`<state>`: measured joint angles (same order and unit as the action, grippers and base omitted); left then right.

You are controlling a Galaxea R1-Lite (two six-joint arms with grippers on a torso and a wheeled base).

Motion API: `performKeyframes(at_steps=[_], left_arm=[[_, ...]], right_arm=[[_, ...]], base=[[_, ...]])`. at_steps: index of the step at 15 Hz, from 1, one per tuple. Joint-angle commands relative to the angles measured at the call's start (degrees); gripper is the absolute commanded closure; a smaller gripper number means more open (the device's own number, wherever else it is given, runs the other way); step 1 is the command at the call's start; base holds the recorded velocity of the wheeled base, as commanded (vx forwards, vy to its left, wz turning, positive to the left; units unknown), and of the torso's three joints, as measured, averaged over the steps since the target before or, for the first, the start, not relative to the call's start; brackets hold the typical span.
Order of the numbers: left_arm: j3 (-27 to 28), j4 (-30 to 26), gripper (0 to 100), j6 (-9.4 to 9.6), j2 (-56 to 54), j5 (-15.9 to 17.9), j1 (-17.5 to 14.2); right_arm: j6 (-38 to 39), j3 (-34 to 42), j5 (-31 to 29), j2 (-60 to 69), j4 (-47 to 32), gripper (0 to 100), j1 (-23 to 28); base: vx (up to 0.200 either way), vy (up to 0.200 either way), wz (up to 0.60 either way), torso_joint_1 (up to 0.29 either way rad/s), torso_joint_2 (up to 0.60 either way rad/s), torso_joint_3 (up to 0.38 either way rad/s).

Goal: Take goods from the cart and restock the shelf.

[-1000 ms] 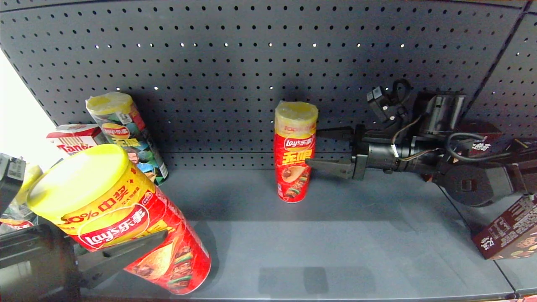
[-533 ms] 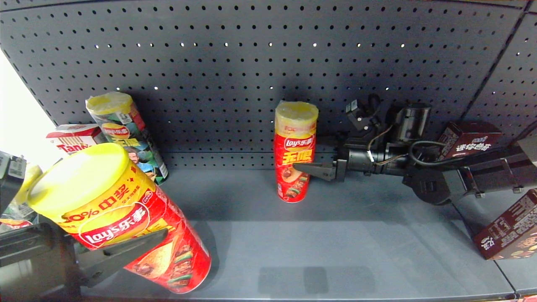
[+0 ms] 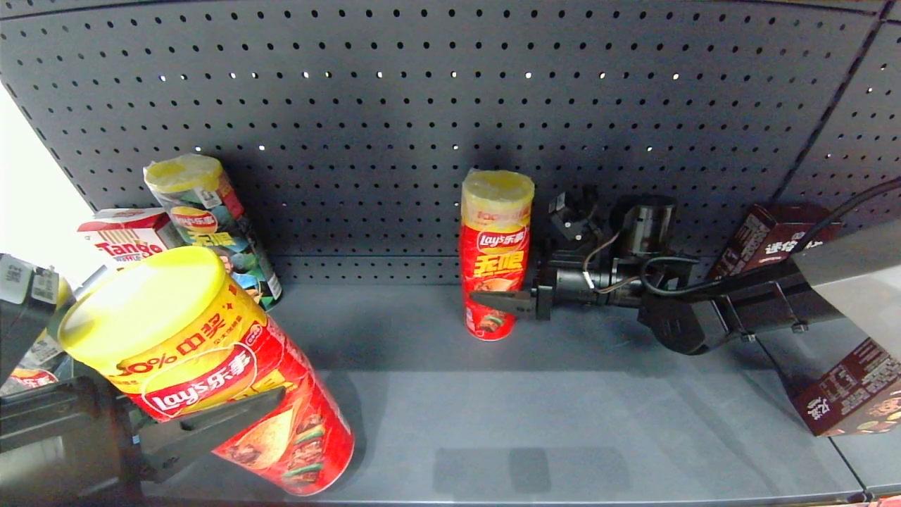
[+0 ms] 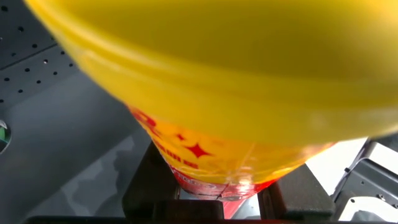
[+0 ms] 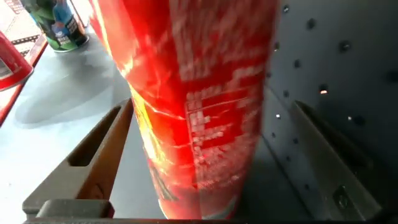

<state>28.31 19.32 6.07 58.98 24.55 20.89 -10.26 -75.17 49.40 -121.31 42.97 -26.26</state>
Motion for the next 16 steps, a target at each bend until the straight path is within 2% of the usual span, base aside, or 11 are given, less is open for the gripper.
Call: performKeyframes(at_steps=[1, 2, 9, 13, 16], left_arm=[[-0.27, 0.01, 100, -0.01, 0.08, -0.03, 0.02], [-0.36, 0.01, 100, -0.01, 0.08, -0.03, 0.02], [-0.71, 0.01, 100, -0.09, 0.08, -0.03, 0.02], [-0.45, 0.10, 100, -0.01, 0.00, -0.03, 0.02], [-0.45, 0.01, 100, -0.01, -0.18, 0.06, 0.02]], right_arm=[[-0.11, -1.12, 0.00, -1.56, 0.09, 0, -0.37], [-0.11, -1.56, 0.17, -1.91, 0.80, 100, -0.37], [0.24, -0.51, -0.35, 0.20, 1.50, 100, -1.87], [0.07, 8.37, -0.44, 8.81, 2.47, 100, -4.24], [0.07, 15.67, -0.79, 12.94, 6.77, 100, -6.17]], base=[[0.000, 0.000, 0.00, 0.000, 0.00, 0.000], [0.000, 0.000, 0.00, 0.000, 0.00, 0.000], [0.000, 0.000, 0.00, 0.000, 0.00, 0.000], [0.000, 0.000, 0.00, 0.000, 0.00, 0.000], [0.000, 0.000, 0.00, 0.000, 0.00, 0.000]])
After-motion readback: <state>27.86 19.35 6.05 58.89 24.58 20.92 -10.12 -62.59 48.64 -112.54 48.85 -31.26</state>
